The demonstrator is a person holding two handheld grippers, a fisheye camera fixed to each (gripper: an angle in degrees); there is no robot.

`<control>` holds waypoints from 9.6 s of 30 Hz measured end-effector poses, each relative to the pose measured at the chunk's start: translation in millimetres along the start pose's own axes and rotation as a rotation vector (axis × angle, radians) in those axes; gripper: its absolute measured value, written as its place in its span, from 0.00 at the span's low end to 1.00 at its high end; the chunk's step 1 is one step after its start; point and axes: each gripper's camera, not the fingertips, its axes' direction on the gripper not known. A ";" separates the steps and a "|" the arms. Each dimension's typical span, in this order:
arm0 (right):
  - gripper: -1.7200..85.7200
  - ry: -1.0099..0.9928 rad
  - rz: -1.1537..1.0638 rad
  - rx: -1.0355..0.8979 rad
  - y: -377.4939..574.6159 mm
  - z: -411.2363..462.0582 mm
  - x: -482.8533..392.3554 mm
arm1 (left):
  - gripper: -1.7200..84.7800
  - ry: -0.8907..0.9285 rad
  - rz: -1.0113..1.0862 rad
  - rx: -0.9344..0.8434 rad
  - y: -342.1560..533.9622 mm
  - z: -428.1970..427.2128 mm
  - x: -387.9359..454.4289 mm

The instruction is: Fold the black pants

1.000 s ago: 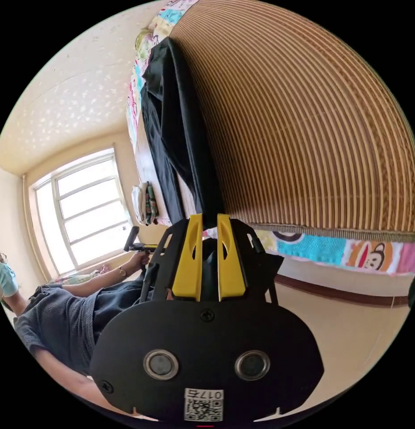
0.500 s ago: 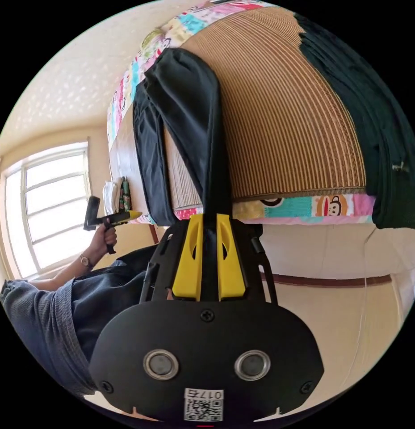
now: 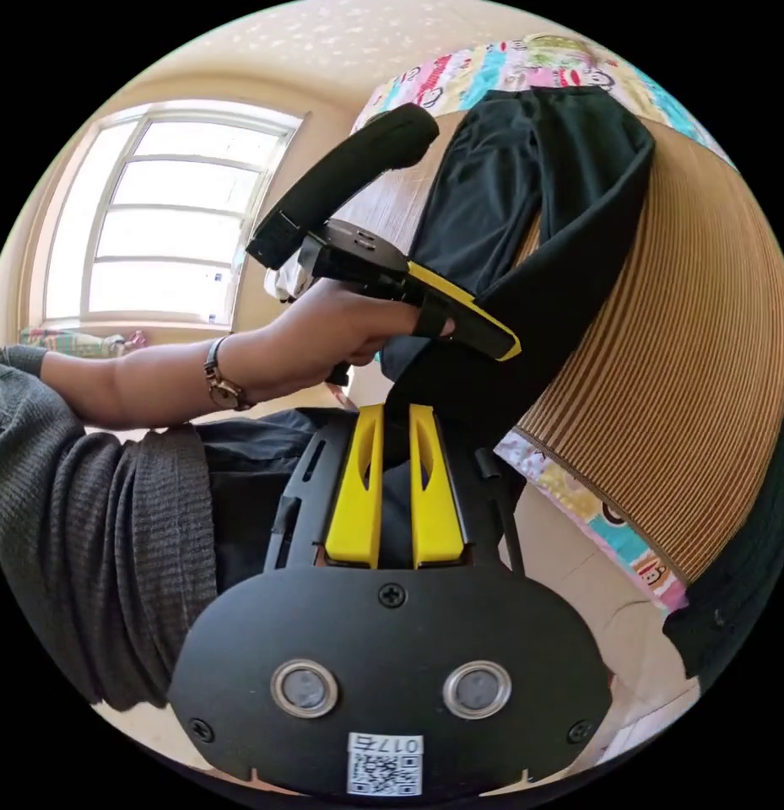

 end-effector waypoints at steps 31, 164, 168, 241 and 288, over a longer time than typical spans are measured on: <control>0.05 0.724 0.039 0.436 -447.3 -24.7 36.9 | 0.02 0.627 -0.352 0.460 229.8 -0.2 -209.2; 0.10 -0.118 0.614 0.258 -246.0 153.1 231.4 | 0.02 0.474 -0.133 -0.025 127.3 -99.4 -328.5; 0.12 -0.096 0.645 0.225 -252.1 171.6 229.2 | 0.02 0.483 -0.249 0.031 149.6 -92.6 -337.9; 0.03 -0.155 0.017 0.628 -277.2 -60.4 37.4 | 0.06 0.620 0.147 0.788 247.0 -434.8 -284.6; 0.11 -0.557 0.621 0.293 -83.9 155.0 240.0 | 0.10 0.857 -0.322 0.192 191.4 -98.2 -396.9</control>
